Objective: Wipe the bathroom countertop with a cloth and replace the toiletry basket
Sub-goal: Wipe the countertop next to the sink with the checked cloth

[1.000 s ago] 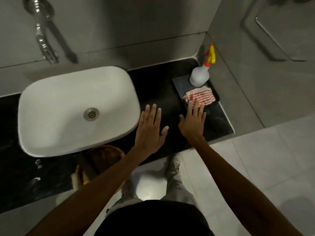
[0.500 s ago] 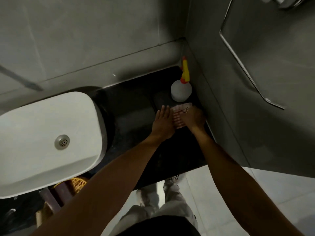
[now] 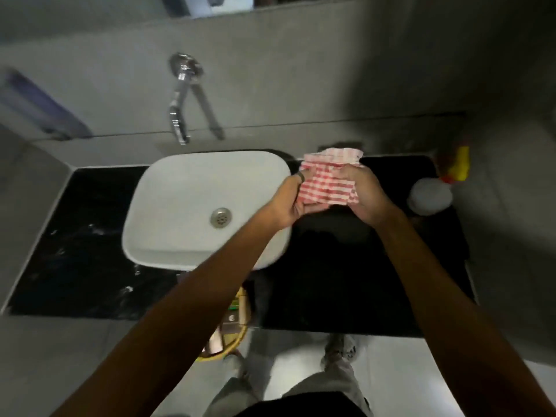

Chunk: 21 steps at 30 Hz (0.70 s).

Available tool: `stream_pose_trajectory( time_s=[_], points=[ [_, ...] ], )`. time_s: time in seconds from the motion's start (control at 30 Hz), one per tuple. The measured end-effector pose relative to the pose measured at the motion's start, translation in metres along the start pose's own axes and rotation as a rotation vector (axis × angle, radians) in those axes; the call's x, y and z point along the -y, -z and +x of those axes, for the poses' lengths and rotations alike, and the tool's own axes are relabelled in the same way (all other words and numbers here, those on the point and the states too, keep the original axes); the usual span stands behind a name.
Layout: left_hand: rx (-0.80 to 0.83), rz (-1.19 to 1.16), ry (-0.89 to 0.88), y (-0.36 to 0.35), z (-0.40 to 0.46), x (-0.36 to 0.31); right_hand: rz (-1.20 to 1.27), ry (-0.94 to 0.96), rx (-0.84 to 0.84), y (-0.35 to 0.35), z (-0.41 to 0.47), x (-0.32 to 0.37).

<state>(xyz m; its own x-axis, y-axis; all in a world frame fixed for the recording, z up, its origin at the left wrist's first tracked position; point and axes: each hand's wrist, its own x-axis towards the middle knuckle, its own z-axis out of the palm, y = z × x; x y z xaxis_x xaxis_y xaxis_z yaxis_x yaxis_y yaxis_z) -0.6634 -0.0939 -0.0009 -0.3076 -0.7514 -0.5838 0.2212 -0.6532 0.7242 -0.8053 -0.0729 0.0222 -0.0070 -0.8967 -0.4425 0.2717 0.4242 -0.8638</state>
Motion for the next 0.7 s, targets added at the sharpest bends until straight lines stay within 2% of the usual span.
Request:
stream_pose_trajectory(
  time_s=[0.07, 0.2, 0.37, 0.47, 0.57, 0.63, 0.7],
  points=[
    [-0.060, 0.026, -0.142, 0.052, -0.032, -0.040, 0.000, 0.079, 0.161, -0.034, -0.007, 0.005],
    [-0.134, 0.234, -0.370, 0.179, -0.107, -0.104, -0.057, 0.133, 0.335, -0.164, -0.011, -0.001],
    [-0.174, 0.210, -0.427, 0.350, -0.189, -0.131, -0.193, 0.179, 0.259, -0.334, -0.027, -0.049],
    [-0.225, 0.184, -0.394, 0.440, -0.229, -0.120, -0.230, 0.158, 0.236, -0.418, -0.046, -0.096],
    [-0.249, 0.207, -0.277, 0.513, -0.252, -0.082, -0.319, 0.203, 0.171, -0.478, -0.062, -0.161],
    [-0.246, 0.254, -0.154, 0.547, -0.254, -0.043, -0.459, 0.173, 0.088, -0.494, -0.070, -0.206],
    [-0.266, 0.308, -0.021, 0.572, -0.248, -0.006, -0.428, 0.068, 0.067, -0.496, -0.074, -0.250]
  ],
)
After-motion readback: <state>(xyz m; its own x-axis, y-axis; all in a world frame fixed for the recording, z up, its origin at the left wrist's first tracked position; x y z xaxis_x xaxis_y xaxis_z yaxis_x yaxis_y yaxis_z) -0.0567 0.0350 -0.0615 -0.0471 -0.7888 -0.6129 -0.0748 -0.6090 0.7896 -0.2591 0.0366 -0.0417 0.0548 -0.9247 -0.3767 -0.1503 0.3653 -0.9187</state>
